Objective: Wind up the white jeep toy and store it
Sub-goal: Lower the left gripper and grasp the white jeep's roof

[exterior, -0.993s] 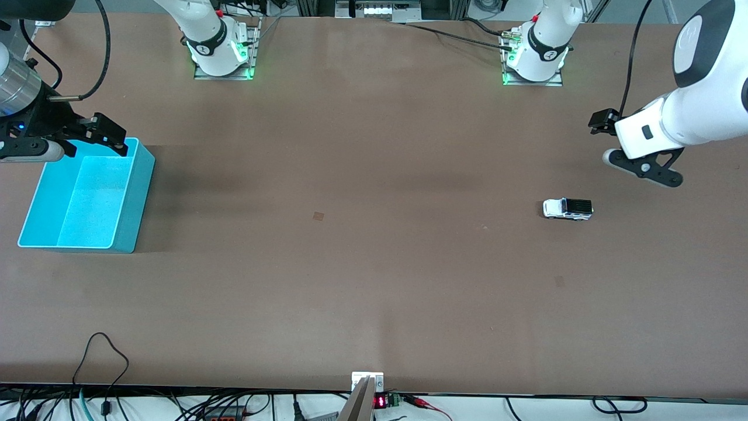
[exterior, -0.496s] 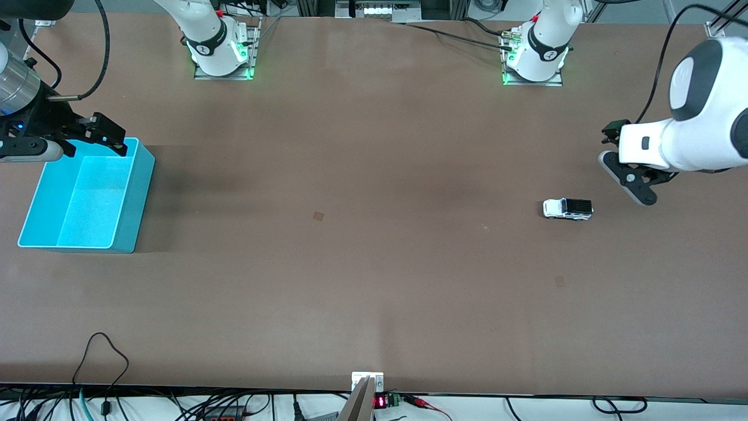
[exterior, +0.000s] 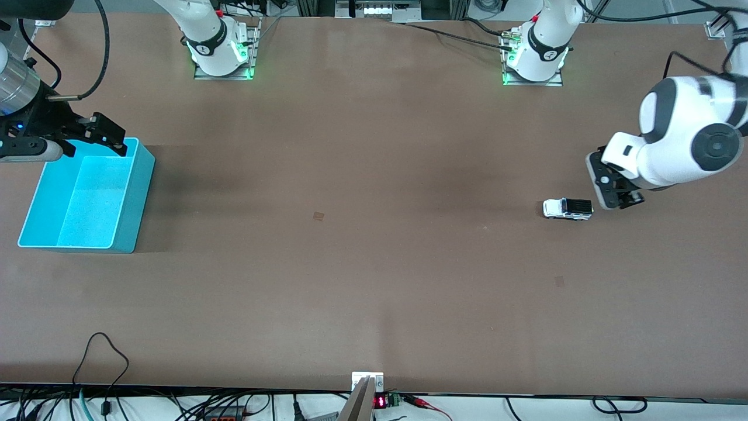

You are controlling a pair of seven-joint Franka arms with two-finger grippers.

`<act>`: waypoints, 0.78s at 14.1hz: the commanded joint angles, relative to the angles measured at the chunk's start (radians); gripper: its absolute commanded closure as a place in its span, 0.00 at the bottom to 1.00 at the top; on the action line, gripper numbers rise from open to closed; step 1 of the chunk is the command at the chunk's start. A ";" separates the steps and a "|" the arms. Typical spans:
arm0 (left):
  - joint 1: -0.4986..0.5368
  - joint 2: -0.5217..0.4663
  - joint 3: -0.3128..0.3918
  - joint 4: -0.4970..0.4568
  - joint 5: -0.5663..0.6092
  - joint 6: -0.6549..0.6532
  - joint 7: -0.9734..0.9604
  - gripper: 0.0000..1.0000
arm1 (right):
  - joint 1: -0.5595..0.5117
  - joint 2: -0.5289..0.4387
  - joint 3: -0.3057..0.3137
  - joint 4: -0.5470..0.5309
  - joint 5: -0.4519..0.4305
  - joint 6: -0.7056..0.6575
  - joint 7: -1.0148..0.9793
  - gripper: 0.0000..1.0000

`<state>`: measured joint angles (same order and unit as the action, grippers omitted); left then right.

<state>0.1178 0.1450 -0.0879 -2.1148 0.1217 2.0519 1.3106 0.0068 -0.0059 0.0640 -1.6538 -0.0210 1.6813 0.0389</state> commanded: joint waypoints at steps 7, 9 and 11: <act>0.039 0.096 -0.001 -0.223 0.021 0.529 0.265 0.00 | -0.008 0.000 0.004 0.017 -0.004 -0.017 -0.017 0.00; 0.052 0.126 -0.001 -0.235 0.021 0.579 0.265 0.00 | -0.008 0.000 0.004 0.017 -0.004 -0.017 -0.017 0.00; 0.065 0.152 -0.003 -0.237 0.021 0.606 0.265 0.00 | -0.008 0.000 0.004 0.017 -0.004 -0.017 -0.016 0.00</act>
<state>0.1627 0.2798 -0.0869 -2.3469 0.1227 2.6250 1.5574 0.0064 -0.0058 0.0637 -1.6533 -0.0210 1.6813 0.0358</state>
